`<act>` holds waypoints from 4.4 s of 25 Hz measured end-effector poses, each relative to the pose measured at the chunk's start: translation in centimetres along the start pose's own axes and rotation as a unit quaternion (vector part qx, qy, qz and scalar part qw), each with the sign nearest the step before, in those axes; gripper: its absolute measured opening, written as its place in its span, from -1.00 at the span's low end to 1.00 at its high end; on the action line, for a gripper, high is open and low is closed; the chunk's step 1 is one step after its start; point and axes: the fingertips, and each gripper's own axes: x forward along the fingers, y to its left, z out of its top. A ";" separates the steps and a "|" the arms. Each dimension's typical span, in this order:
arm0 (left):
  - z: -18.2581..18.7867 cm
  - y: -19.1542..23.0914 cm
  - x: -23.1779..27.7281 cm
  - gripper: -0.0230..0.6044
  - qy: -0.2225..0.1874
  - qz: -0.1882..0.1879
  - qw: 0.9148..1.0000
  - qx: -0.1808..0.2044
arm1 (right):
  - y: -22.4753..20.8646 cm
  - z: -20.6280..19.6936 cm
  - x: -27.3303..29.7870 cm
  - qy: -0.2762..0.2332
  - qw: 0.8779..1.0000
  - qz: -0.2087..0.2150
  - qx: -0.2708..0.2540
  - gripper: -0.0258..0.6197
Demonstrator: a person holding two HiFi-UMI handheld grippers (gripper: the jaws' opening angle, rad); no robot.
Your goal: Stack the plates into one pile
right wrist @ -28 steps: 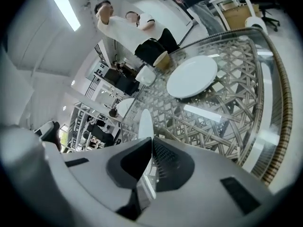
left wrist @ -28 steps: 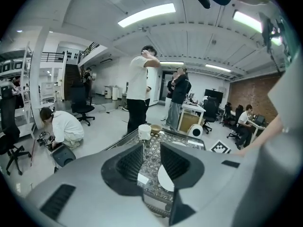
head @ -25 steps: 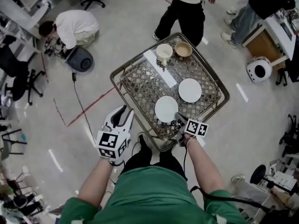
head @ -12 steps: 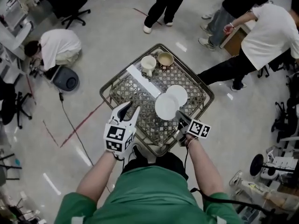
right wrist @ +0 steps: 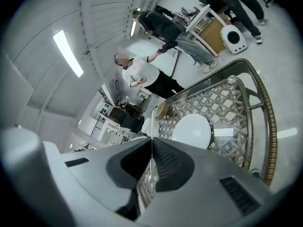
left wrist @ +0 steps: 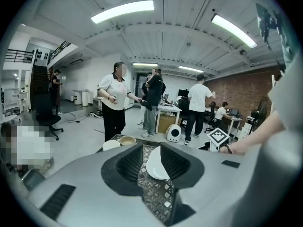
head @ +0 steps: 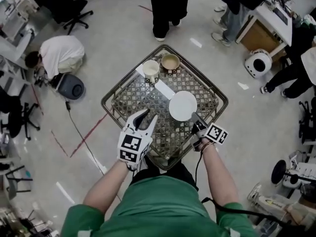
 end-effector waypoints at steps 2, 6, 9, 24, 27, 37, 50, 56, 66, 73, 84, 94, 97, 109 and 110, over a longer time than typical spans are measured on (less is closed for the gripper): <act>0.3 -0.6 1.7 -0.53 0.006 -0.001 1.000 0.001 | -0.8 0.8 0.8 0.007 1.000 0.007 0.008 -0.83; 1.5 -2.2 6.1 -0.53 0.007 -0.007 1.000 -0.001 | -3.3 2.8 2.2 0.024 0.999 0.008 0.020 -0.83; 3.5 -2.6 8.3 -0.53 0.000 -0.010 1.000 0.004 | -5.0 3.4 3.4 0.036 0.999 0.002 0.034 -0.83; 6.1 1.4 11.4 -0.53 -0.023 0.054 0.998 -0.023 | -12.3 1.9 4.8 0.083 0.992 -0.069 0.067 -0.83; 6.0 1.5 11.0 -0.53 -0.021 0.056 0.998 -0.028 | -12.6 1.6 4.9 0.089 0.990 -0.090 0.057 -0.83; 5.8 2.4 9.3 -0.53 -0.022 0.066 0.997 -0.030 | -12.5 0.9 5.9 0.149 0.973 -0.147 -0.101 -0.66; 6.4 4.0 4.6 -0.53 -0.047 0.079 0.995 -0.031 | -9.0 2.2 5.4 0.155 0.895 -0.256 -0.332 -0.16; 8.0 5.2 1.1 -0.53 -0.079 0.083 0.993 -0.023 | -0.9 5.5 4.7 0.064 0.897 -0.227 -0.374 -0.23; 12.9 7.7 -4.9 -0.53 -0.143 0.085 0.986 -0.007 | 16.3 9.0 2.0 -0.050 0.883 -0.150 -0.443 -0.44; 14.5 7.7 -9.6 -0.53 -0.181 0.070 0.981 0.007 | 28.1 7.4 -1.9 -0.136 0.854 -0.092 -0.494 -0.66; 18.3 5.7 -15.3 -0.53 -0.254 0.049 0.966 0.019 | 38.4 3.7 -7.7 -0.203 0.791 -0.039 -0.575 -0.66; 19.7 2.1 -17.5 -0.53 -0.275 0.075 0.957 0.057 | 40.7 5.3 -11.0 -0.253 0.769 -0.009 -0.588 -0.69; 21.2 0.3 -17.6 -0.53 -0.287 0.079 0.952 0.067 | 41.2 6.2 -12.5 -0.265 0.752 0.006 -0.603 -0.71; 21.0 -4.3 -13.5 -0.53 -0.260 0.089 0.959 0.065 | 39.8 10.1 -16.7 -0.277 0.728 0.026 -0.627 -0.71; 21.1 -4.6 -13.3 -0.53 -0.260 0.089 0.959 0.066 | 39.6 10.4 -16.9 -0.277 0.729 0.027 -0.626 -0.71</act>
